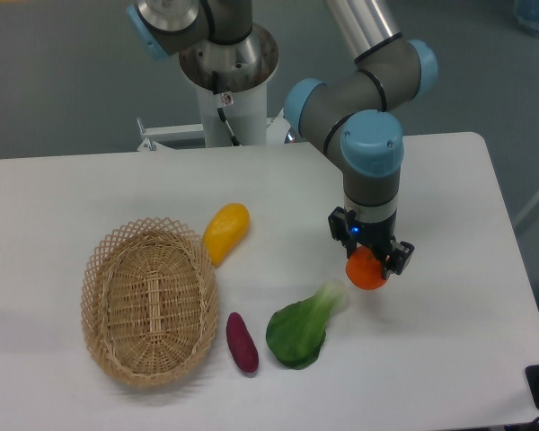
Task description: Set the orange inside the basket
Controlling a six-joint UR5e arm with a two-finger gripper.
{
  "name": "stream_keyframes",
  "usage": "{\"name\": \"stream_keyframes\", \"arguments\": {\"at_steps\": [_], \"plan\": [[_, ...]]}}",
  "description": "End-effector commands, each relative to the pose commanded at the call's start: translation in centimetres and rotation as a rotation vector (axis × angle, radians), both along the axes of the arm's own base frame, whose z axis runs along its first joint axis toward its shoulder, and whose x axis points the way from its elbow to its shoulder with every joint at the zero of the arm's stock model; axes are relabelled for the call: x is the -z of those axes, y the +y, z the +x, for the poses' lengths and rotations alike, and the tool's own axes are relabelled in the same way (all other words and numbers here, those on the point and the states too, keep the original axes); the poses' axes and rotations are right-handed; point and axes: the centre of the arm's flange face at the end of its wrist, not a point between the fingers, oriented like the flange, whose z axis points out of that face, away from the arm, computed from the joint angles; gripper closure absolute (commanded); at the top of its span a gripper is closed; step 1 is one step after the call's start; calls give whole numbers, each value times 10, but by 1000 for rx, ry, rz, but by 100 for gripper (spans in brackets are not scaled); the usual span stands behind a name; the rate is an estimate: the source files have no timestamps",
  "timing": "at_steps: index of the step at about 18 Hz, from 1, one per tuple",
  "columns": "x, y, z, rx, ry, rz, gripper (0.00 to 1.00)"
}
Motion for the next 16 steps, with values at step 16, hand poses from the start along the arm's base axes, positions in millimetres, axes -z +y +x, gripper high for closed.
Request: {"name": "stream_keyframes", "arguments": {"at_steps": [16], "plan": [[-3, 7, 5, 17, 2, 0, 45]]}}
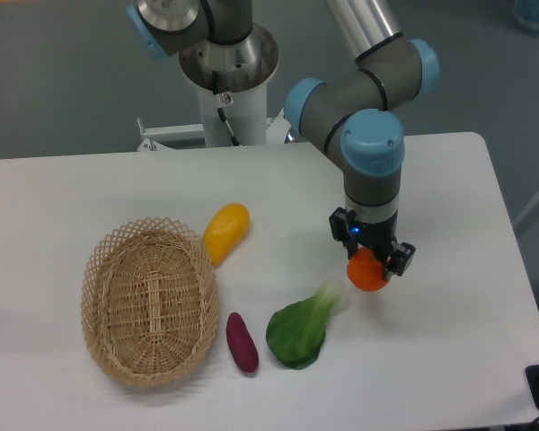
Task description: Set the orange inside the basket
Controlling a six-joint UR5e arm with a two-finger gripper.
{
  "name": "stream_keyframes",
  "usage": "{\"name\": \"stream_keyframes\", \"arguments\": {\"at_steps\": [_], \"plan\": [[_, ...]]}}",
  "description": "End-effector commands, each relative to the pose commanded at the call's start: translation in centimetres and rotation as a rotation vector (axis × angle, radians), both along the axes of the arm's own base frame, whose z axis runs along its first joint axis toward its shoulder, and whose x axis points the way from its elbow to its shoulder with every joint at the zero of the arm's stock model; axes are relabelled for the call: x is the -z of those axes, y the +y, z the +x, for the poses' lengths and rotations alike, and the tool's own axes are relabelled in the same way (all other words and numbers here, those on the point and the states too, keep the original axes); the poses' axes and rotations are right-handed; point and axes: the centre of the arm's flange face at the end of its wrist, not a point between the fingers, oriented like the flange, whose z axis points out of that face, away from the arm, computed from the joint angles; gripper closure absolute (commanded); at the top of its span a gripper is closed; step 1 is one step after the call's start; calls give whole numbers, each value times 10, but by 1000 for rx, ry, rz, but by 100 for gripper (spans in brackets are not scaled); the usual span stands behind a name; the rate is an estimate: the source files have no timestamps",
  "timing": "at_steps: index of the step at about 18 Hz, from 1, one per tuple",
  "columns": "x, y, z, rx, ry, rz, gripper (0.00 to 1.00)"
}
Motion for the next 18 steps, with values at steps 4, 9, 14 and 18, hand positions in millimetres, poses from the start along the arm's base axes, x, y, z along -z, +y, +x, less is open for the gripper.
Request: {"name": "stream_keyframes", "arguments": {"at_steps": [4, 9, 14, 18], "plan": [[2, 11, 14, 24, -6, 9, 45], [0, 37, 41, -6, -8, 32, 45], [-7, 79, 88, -67, -15, 74, 45], [-5, 110, 126, -87, -28, 94, 45]]}}
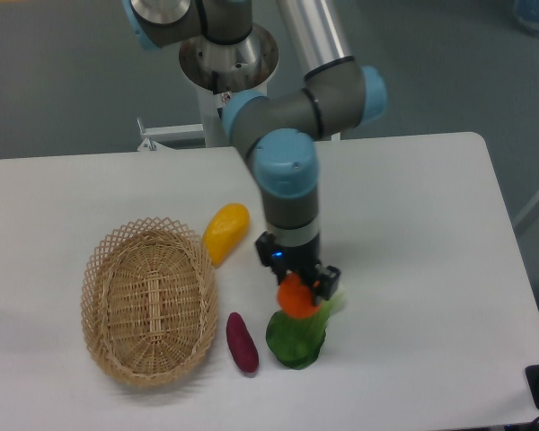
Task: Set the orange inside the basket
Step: 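Carry the held orange over to the wicker basket and lower it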
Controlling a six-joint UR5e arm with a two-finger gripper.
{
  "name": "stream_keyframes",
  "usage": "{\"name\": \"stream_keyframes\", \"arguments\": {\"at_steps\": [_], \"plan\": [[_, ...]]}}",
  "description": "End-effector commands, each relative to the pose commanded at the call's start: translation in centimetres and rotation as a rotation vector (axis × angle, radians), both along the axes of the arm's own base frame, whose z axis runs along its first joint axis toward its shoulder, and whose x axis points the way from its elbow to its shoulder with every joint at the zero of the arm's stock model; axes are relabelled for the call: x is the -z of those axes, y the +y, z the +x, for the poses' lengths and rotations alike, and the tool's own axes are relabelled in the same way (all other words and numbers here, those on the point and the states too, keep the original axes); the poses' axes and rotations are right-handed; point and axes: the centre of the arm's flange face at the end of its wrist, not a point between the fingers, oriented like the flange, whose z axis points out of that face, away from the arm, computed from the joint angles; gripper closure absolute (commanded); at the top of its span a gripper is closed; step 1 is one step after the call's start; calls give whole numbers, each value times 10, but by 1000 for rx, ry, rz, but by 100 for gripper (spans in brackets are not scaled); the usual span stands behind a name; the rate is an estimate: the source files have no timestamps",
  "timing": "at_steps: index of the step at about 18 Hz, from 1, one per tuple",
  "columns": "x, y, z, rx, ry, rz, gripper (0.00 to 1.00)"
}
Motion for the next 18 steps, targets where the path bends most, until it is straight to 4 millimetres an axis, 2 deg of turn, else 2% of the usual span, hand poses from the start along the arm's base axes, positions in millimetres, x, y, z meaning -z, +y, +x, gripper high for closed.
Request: {"name": "stream_keyframes", "arguments": {"at_steps": [7, 9, 12, 13, 15, 18], "plan": [[6, 39, 59, 52, -12, 8, 45], [6, 45, 74, 75, -14, 7, 45], [17, 56, 92, 102, -11, 5, 45], [20, 61, 105, 117, -7, 8, 45], [27, 67, 119, 126, -14, 0, 45], [40, 75, 135, 143, -24, -14, 45]]}}
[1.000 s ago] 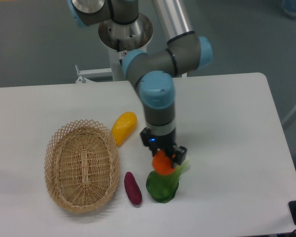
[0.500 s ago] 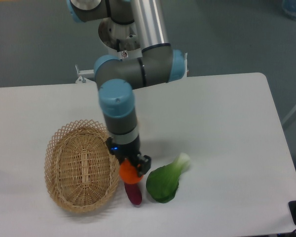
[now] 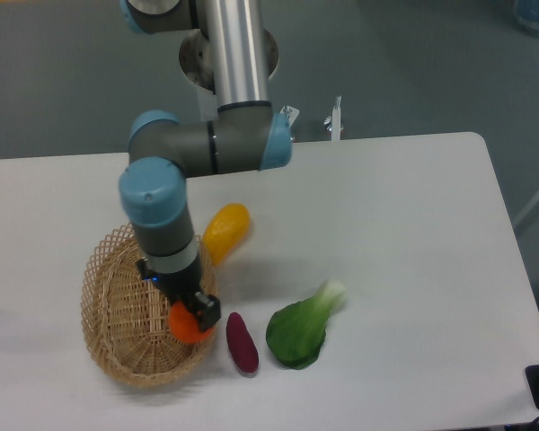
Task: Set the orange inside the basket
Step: 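Carry the held orange over to the wicker basket and lower it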
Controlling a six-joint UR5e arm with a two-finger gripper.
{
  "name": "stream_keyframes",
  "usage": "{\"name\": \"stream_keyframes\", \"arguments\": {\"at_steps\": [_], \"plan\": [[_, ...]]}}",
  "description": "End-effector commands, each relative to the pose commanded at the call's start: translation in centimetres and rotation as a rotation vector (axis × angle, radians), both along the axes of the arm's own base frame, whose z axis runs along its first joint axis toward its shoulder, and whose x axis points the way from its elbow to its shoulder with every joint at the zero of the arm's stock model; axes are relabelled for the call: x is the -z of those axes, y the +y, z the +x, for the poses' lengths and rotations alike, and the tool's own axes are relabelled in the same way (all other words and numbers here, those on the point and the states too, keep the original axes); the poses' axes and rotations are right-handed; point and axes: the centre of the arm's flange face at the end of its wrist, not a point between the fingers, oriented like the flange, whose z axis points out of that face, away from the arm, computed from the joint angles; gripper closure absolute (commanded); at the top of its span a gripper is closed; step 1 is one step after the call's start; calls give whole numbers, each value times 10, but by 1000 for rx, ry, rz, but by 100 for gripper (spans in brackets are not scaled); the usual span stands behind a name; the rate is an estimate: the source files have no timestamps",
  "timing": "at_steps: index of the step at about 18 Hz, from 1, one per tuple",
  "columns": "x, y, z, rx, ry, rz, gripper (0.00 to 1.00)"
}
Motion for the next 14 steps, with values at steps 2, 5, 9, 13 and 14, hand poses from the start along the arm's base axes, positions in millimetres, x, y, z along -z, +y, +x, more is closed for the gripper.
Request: {"name": "stream_keyframes", "arguments": {"at_steps": [2, 5, 9, 13, 14], "plan": [[3, 6, 8, 11, -1, -1, 45], [19, 22, 25, 16, -13, -11, 42], [23, 28, 40, 22, -20, -12, 26], [13, 28, 42, 19, -24, 5, 0], [12, 28, 42, 19, -25, 7, 0]]}}
